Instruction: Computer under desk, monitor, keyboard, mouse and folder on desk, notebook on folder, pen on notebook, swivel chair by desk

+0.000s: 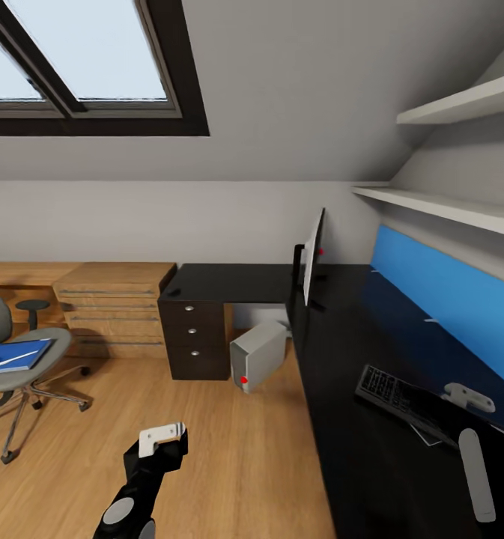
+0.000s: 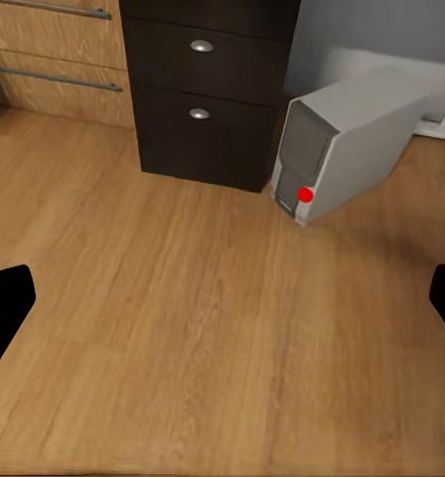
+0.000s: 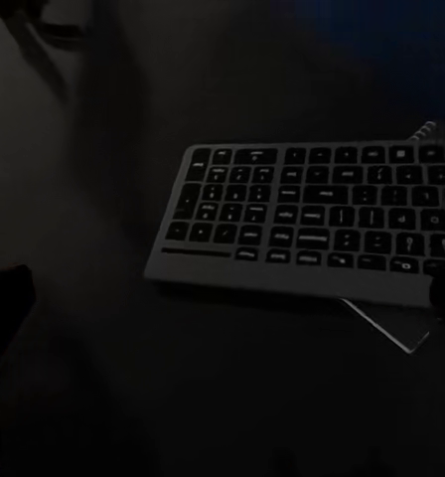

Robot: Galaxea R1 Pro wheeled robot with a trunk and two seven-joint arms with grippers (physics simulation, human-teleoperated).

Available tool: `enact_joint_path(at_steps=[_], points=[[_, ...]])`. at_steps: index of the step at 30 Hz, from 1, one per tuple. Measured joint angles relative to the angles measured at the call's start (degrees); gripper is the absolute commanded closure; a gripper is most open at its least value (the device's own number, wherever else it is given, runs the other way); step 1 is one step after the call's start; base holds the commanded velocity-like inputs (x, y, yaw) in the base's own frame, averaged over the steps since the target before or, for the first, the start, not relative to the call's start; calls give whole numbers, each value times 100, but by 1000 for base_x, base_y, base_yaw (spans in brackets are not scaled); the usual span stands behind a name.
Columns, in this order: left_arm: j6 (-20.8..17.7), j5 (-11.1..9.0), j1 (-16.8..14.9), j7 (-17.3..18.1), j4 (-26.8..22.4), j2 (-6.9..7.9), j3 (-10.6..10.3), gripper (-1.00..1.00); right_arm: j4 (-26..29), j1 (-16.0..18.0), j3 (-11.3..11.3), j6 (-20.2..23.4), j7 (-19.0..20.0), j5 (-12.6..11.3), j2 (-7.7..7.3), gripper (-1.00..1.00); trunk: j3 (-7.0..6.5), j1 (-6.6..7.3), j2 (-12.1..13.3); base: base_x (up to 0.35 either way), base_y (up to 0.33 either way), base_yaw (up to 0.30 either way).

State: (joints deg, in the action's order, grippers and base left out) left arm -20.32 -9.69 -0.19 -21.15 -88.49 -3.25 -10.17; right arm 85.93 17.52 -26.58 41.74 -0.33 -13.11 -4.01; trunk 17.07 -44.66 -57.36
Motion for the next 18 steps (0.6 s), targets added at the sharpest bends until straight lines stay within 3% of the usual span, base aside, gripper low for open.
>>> enact_joint_path(at_steps=[8, 11, 13, 14, 15, 18], points=[[-5, -42, 0, 22, 1, -17, 709, -100, -35, -3, 16, -90, -6, 73, -8, -100, 0, 0, 0, 0, -344, 0], [-8, -118, -1, 20, 0, -22, 1016, -100, -147, -1, 167, -351, -15, 258, -16, -100, 0, 0, 0, 0, -226, 0], [-7, -156, -1, 19, 0, -22, 1082, -100, -293, 2, 280, -473, -24, 383, -25, -100, 0, 0, 0, 0, -95, 0], [-7, -201, -1, 19, 0, -23, 1150, -100, -763, 34, 462, -804, -32, 689, -54, -100, 0, 0, 1, 0, -44, 0], [-6, -211, -2, 20, 0, -23, 1162, -100, -959, 67, 498, -930, -35, 795, -60, -100, 0, 0, 0, 0, -28, 0], [-6, -230, -1, 19, 0, -24, 1188, -100, -2161, 700, 577, -1795, -44, 1308, -103, -100, -1, 0, 1, 0, -15, 0]])
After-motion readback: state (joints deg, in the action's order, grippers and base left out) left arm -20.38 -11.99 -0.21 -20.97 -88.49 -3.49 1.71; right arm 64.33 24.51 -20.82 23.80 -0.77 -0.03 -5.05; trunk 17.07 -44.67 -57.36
